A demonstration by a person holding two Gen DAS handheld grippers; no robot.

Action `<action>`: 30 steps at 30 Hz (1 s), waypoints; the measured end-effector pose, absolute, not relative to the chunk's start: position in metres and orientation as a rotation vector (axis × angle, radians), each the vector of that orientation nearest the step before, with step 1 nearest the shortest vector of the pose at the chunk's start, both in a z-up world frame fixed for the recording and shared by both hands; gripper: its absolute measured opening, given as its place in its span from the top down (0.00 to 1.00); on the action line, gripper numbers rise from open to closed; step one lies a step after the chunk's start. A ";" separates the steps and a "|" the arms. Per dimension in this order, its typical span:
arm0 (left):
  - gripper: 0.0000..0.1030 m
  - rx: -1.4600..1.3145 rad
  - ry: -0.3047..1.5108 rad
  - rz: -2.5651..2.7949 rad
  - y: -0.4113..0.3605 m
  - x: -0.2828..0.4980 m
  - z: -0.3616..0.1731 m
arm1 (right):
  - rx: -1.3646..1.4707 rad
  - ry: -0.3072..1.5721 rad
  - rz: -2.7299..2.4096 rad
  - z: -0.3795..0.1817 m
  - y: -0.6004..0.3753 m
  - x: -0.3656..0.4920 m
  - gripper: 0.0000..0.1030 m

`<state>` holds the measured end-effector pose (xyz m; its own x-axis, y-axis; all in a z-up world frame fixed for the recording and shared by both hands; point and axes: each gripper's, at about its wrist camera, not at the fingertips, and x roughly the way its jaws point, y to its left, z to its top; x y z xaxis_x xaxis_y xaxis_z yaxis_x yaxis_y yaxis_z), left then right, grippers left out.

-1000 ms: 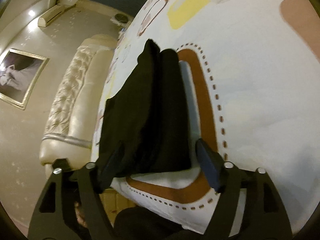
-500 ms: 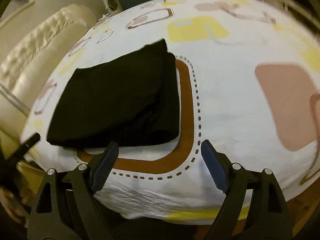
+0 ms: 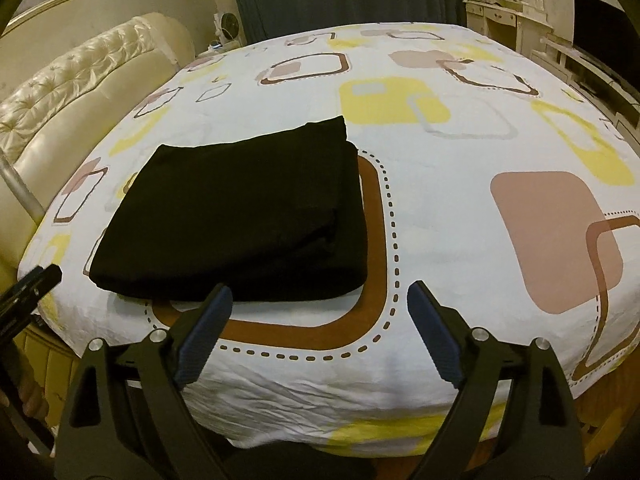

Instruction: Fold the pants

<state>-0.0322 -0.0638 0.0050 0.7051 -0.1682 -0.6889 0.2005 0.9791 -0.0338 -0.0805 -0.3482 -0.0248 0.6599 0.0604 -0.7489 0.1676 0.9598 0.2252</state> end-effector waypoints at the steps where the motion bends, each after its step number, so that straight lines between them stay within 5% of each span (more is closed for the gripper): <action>1: 0.17 0.051 0.752 -0.202 -0.065 -0.033 0.006 | 0.275 0.852 -0.062 -0.026 -0.347 -0.080 0.13; 30: 0.17 0.093 0.742 -0.176 -0.077 -0.037 0.003 | 0.232 0.837 -0.062 -0.031 -0.342 -0.083 0.13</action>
<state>-0.0366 -0.0773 0.0030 0.7236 -0.1261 -0.6786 0.1920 0.9811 0.0225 -0.0828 -0.3417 -0.0311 0.6693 0.0364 -0.7421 0.1457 0.9730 0.1790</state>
